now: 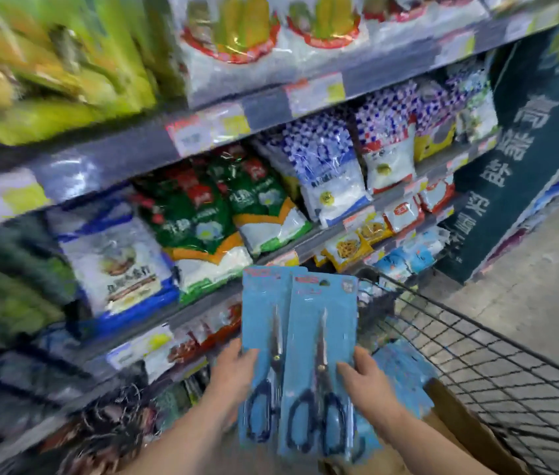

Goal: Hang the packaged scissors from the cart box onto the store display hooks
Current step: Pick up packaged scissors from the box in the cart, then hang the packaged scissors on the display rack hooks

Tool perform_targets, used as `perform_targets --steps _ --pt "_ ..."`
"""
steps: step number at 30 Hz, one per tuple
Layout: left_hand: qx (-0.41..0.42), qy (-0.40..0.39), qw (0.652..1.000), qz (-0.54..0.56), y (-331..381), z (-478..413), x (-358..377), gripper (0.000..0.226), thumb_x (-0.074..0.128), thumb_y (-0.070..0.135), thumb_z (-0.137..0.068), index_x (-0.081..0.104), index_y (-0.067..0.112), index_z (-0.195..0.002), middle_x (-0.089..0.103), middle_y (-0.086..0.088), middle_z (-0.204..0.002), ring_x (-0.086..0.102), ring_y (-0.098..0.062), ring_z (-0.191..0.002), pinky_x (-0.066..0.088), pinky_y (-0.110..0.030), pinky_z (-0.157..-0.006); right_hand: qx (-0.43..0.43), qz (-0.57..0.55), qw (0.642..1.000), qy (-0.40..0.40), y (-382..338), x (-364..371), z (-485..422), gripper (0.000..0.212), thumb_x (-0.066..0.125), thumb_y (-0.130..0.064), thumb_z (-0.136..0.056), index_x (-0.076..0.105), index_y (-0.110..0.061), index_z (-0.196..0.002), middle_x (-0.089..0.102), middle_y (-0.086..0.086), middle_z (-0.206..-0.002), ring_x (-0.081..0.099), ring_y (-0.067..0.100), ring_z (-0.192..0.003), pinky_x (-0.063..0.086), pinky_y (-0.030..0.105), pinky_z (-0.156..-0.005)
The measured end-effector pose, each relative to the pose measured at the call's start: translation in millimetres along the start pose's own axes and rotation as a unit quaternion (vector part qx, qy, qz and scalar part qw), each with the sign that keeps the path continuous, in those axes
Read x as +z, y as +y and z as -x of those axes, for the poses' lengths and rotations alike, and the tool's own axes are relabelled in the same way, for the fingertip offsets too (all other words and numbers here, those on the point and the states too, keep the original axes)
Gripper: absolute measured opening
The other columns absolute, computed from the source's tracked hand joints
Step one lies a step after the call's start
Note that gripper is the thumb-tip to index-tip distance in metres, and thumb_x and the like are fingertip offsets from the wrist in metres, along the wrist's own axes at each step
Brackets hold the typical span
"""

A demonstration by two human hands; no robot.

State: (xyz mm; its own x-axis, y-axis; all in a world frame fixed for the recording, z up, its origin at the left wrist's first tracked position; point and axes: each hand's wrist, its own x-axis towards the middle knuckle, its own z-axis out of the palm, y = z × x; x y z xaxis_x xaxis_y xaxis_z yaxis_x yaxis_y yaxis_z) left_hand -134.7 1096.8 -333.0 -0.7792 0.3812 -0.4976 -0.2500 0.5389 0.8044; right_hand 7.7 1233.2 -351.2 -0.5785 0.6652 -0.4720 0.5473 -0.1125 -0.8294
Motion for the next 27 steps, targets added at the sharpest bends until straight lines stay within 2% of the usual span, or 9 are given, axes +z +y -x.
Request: perform_targets --steps 3,5,10,14,16,18,21,25,27 --pt "-0.005 0.065 0.998 0.025 -18.9 27.7 -60.9 0.021 0.048 0.007 -0.093 0.064 0.007 -0.106 0.067 -0.007 -0.087 0.059 -0.018 -0.067 0.044 -0.023 -0.057 -0.05 0.041 0.997 -0.047 -27.7 48.8 22.2 0.016 0.049 -0.007 -0.091 0.052 -0.019 -0.102 0.06 -0.002 -0.094 0.054 0.013 -0.086 0.041 0.006 -0.063" --pt "-0.003 0.1 0.994 0.042 -38.3 51.4 -107.7 0.018 0.048 0.008 -0.093 0.063 0.005 -0.103 0.061 -0.005 -0.074 0.051 -0.014 -0.058 0.038 -0.019 -0.046 -0.081 0.067 0.991 -0.082 -42.4 89.0 42.3 0.014 0.05 -0.008 -0.091 0.054 -0.018 -0.1 0.063 0.001 -0.097 0.057 0.016 -0.092 0.046 0.018 -0.071" --pt "-0.017 0.19 0.974 0.121 -108.0 128.4 -237.0 0.021 0.045 0.001 -0.092 0.063 0.003 -0.102 0.064 -0.013 -0.085 0.055 -0.02 -0.065 0.043 -0.02 -0.053 -0.137 0.125 0.968 -0.17 -73.7 203.2 127.0 0.015 0.048 -0.01 -0.093 0.047 -0.021 -0.084 0.052 -0.006 -0.077 0.051 0.012 -0.073 0.037 0.008 -0.056" --pt "-0.03 0.264 0.946 0.185 -175.2 205.8 -330.1 0.02 0.045 0.003 -0.086 0.063 0.002 -0.094 0.061 -0.015 -0.071 0.052 -0.022 -0.067 0.039 -0.033 -0.065 -0.188 0.171 0.937 -0.241 -76.5 299.1 196.6 0.011 0.05 -0.01 -0.09 0.057 -0.011 -0.099 0.066 0.011 -0.1 0.059 0.021 -0.088 0.048 0.031 -0.081" --pt "-0.044 0.31 0.929 0.2 -207.1 241.1 -370.6 0.023 0.048 0.013 -0.08 0.059 -0.001 -0.094 0.061 -0.02 -0.074 0.052 -0.021 -0.067 0.037 -0.033 -0.065 -0.198 0.188 0.922 -0.274 -77.9 343.4 229.8 0.012 0.05 -0.011 -0.089 0.058 -0.01 -0.097 0.067 0.011 -0.096 0.057 0.02 -0.082 0.049 0.03 -0.074" --pt "-0.066 0.348 0.91 0.217 -236.0 267.8 -403.3 0.035 0.047 0.025 -0.072 0.059 0.002 -0.096 0.065 -0.023 -0.083 0.055 -0.022 -0.07 0.039 -0.033 -0.067 -0.21 0.216 0.904 -0.302 -81.6 380.2 263.4 0.007 0.048 -0.011 -0.09 0.055 -0.014 -0.093 0.062 0.005 -0.089 0.054 0.018 -0.08 0.043 0.018 -0.065" --pt "-0.079 0.394 0.885 0.235 -253.1 303.0 -437.7 0.019 0.049 0.024 -0.083 0.058 0.011 -0.092 0.065 -0.022 -0.085 0.056 -0.025 -0.073 0.041 -0.031 -0.068 -0.24 0.237 0.883 -0.328 -88.7 424.7 297.7 0.012 0.048 -0.011 -0.091 0.053 -0.019 -0.085 0.06 -0.001 -0.086 0.054 0.013 -0.077 0.041 0.01 -0.057" --pt "-0.071 0.428 0.859 0.271 -272.6 322.1 -468.8 0.011 0.047 0.008 -0.09 0.057 0.011 -0.088 0.06 -0.012 -0.076 0.053 -0.024 -0.066 0.043 -0.027 -0.057 -0.239 0.271 0.869 -0.337 -101.6 465.9 322.8 0.028 0.045 -0.011 -0.093 0.038 -0.025 -0.07 0.045 -0.009 -0.072 0.042 0.004 -0.063 0.031 0.015 -0.048" --pt "-0.074 0.434 0.851 0.286 -281.3 321.2 -481.9 0.012 0.048 0.011 -0.086 0.059 0.009 -0.092 0.063 -0.013 -0.078 0.055 -0.025 -0.067 0.042 -0.03 -0.061 -0.246 0.266 0.868 -0.339 -105.2 485.3 324.0 0.019 0.046 -0.012 -0.092 0.046 -0.025 -0.077 0.053 -0.004 -0.077 0.049 0.008 -0.067 0.037 0.017 -0.057"
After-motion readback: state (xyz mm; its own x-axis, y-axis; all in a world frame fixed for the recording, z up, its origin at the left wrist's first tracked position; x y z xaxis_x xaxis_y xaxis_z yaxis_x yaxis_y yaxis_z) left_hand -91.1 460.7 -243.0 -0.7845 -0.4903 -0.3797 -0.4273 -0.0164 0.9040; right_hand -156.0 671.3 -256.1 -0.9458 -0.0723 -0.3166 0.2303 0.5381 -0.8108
